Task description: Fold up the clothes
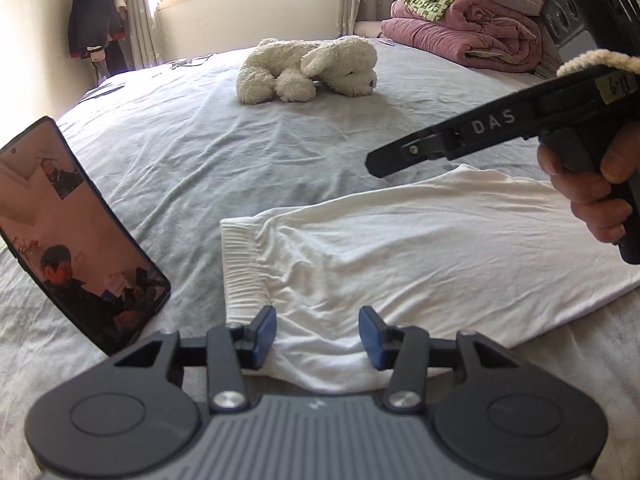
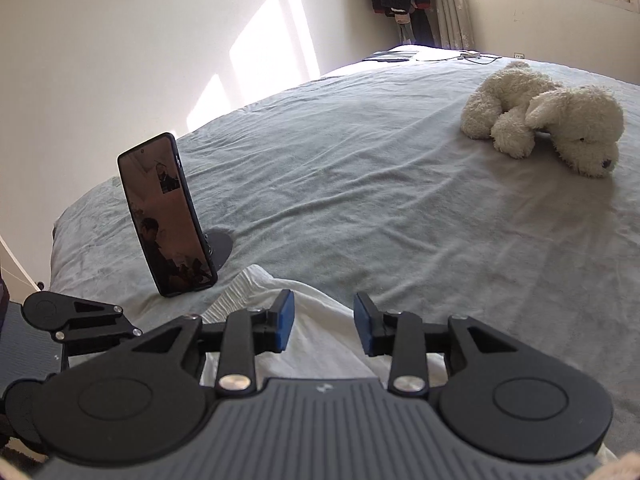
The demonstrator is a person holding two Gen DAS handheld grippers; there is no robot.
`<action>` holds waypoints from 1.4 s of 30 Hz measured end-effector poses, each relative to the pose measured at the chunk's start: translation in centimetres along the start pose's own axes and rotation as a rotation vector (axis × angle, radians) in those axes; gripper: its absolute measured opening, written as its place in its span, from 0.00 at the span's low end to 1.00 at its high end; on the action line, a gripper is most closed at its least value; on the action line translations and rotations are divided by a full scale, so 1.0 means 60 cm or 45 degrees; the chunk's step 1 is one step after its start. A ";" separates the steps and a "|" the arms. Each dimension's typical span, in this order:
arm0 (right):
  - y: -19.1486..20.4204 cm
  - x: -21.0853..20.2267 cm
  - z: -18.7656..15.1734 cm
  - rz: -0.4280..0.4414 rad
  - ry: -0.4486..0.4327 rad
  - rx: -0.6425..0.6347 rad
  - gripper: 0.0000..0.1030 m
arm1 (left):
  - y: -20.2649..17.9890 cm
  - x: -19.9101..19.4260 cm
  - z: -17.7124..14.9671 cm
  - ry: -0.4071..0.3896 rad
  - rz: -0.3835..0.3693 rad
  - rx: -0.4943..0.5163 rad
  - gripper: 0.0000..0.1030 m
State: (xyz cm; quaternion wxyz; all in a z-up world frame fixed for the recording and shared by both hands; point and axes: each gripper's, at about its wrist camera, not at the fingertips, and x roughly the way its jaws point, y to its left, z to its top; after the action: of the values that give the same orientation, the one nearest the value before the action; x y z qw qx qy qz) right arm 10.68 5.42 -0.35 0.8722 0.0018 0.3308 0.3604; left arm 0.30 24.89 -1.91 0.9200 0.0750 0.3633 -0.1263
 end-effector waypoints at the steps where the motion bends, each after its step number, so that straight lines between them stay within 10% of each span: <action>1: -0.012 -0.024 -0.010 -0.030 -0.007 0.014 0.37 | -0.004 -0.003 0.004 -0.014 -0.004 -0.008 0.49; 21: -0.095 -0.331 -0.336 -0.616 0.013 0.097 0.38 | -0.146 0.016 -0.028 0.055 -0.143 0.289 0.50; 42: -0.244 -0.440 -0.380 -1.043 -0.108 0.425 0.39 | -0.325 0.037 0.028 -0.057 -0.437 0.443 0.51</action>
State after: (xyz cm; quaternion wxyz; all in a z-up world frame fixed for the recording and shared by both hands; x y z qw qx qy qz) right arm -7.08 -27.39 -6.52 0.9436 0.0262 0.3217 -0.0735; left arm -2.66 5.47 -3.10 0.8661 0.1666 0.3230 -0.3431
